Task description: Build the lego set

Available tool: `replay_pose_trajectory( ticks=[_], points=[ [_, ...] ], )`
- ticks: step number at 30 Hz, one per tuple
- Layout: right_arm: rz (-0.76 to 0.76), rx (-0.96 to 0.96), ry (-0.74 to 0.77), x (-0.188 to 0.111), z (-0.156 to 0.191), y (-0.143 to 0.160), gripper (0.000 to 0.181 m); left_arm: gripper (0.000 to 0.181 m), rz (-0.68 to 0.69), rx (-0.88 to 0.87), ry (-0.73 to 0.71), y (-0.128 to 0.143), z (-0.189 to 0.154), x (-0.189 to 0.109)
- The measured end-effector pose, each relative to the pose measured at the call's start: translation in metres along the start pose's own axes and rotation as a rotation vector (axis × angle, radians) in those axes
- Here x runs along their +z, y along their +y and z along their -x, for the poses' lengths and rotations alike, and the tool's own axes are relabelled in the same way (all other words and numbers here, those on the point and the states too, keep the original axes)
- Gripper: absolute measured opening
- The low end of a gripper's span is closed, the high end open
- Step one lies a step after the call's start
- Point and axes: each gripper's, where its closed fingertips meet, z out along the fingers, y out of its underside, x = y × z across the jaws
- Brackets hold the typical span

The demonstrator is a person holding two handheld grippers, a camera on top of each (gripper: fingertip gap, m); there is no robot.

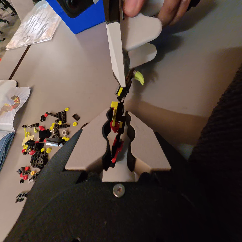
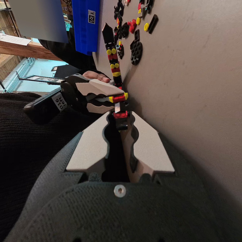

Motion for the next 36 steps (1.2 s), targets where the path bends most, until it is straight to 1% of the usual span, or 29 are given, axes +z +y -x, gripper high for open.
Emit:
replay_pose_trajectory(
  ticks=[4,11,20,25,36],
  points=[
    [0.052,-0.024,0.041,-0.0015,-0.0054,0.0043,0.025,0.018,-0.004,0.011,-0.002,0.0001,0.0007,-0.0002],
    [0.096,-0.032,0.029,0.0000,-0.0052,0.0062,0.025,0.018,0.000,0.069,0.003,0.0015,-0.0022,0.0003],
    [0.152,-0.063,0.035,0.0011,-0.0057,0.0086,0.025,0.017,-0.005,0.102,0.036,0.0028,-0.0071,0.0019],
    [0.139,-0.069,0.021,0.0022,-0.0060,0.0056,0.025,0.017,-0.018,0.071,0.052,0.0024,-0.0063,0.0022],
    [0.078,-0.060,-0.008,0.0033,-0.0095,0.0051,0.025,0.017,0.001,0.049,0.088,0.0041,-0.0074,0.0047]
  ],
)
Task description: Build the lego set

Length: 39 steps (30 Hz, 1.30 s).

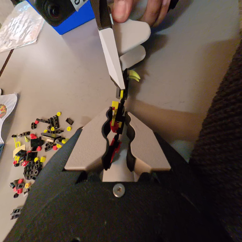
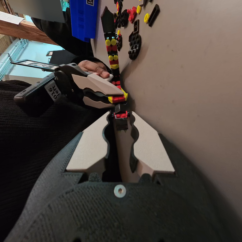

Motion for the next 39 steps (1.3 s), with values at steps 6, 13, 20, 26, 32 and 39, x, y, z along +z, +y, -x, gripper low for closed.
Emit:
replay_pose_trajectory(
  ticks=[6,13,20,26,32,39],
  points=[
    [-0.023,0.008,-0.019,0.0005,-0.0001,-0.0011,0.025,0.017,0.000,-0.006,0.003,0.0001,0.0003,-0.0001],
    [-0.030,0.010,-0.029,0.0015,-0.0012,-0.0013,0.025,0.017,0.005,-0.012,0.013,0.0007,-0.0002,0.0004],
    [-0.069,0.026,-0.040,0.0020,-0.0031,-0.0042,0.025,0.017,0.015,-0.036,0.012,0.0019,0.0023,0.0014],
    [-0.098,0.032,-0.047,0.0023,-0.0033,-0.0060,0.025,0.016,0.016,-0.054,0.014,0.0020,0.0039,0.0015],
    [-0.097,0.024,-0.043,0.0038,-0.0033,-0.0063,0.025,0.016,0.013,-0.043,0.015,0.0012,0.0026,0.0016],
    [-0.114,0.024,-0.041,0.0043,-0.0035,-0.0085,0.025,0.015,0.009,-0.040,0.013,0.0004,0.0024,0.0014]
  ],
)
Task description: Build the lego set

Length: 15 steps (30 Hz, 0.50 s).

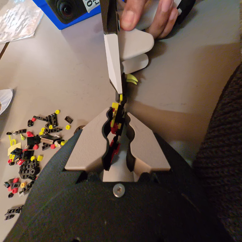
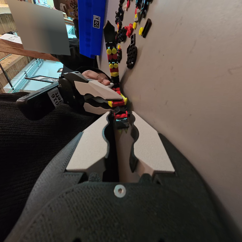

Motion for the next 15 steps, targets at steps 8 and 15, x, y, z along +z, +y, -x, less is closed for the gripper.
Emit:
replay_pose_trajectory(
  ticks=[8,15],
  points=[
    [-0.045,-0.012,0.014,-0.003,0.001,-0.007,0.025,0.016,-0.006,-0.021,-0.024,-0.002,0.005,0.001],
    [-0.092,-0.030,0.024,-0.007,0.004,-0.011,0.026,0.016,-0.019,-0.082,-0.047,-0.006,0.011,0.001]
  ],
)
